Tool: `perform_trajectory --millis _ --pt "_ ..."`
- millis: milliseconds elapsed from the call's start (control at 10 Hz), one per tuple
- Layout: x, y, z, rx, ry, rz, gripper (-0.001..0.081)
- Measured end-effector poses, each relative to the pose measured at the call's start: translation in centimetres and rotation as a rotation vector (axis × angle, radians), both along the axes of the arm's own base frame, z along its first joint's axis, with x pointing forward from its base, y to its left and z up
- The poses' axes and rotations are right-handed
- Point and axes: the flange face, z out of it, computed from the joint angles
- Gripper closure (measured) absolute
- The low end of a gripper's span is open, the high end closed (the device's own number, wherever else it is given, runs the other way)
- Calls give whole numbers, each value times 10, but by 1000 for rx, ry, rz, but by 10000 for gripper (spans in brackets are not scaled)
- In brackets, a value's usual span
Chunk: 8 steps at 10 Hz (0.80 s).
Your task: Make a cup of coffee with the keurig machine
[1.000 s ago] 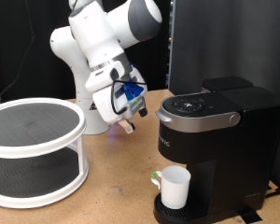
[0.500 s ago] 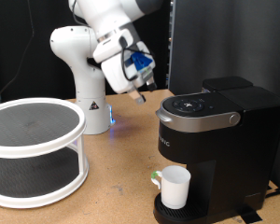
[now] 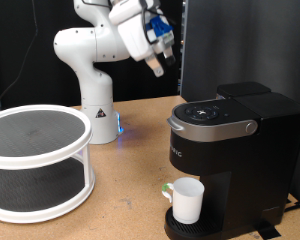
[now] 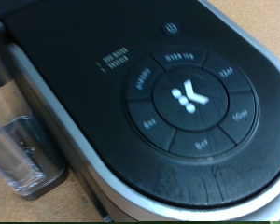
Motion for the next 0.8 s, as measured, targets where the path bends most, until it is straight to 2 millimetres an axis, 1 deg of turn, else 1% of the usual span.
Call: perform_trajectory --millis 300,400,600,800 --pt "-7 6 47 -29 51 34 1" --pt "-9 6 58 -33 65 44 1" --pt "-10 4 71 -44 77 40 1" --pt "-10 3 75 -43 75 31 1"
